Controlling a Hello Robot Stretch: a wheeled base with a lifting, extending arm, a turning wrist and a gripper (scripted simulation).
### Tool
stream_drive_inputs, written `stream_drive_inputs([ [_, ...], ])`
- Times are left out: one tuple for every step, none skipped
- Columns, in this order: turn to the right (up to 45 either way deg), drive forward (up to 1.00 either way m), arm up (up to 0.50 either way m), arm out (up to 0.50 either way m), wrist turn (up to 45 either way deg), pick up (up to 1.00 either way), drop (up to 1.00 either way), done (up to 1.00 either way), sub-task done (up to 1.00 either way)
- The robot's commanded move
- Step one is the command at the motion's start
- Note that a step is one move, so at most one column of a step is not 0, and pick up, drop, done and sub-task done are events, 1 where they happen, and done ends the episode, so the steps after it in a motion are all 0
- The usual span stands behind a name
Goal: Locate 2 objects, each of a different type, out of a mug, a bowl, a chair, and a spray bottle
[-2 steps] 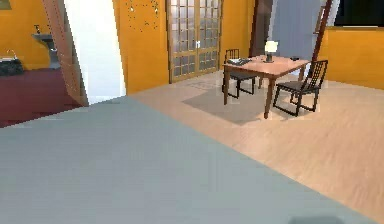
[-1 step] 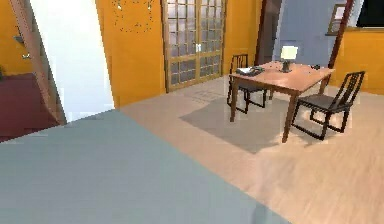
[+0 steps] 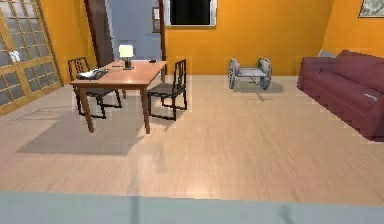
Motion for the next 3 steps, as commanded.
stream_drive_inputs([
  [0.0, 0.8, 0.0, 0.0, 0.0, 0.0, 0.0, 0.0, 0.0],
  [12.0, 0.0, 0.0, 0.0, 0.0, 0.0, 0.0, 0.0, 0.0],
  [0.0, 1.0, 0.0, 0.0, 0.0, 0.0, 0.0, 0.0, 0.0],
])
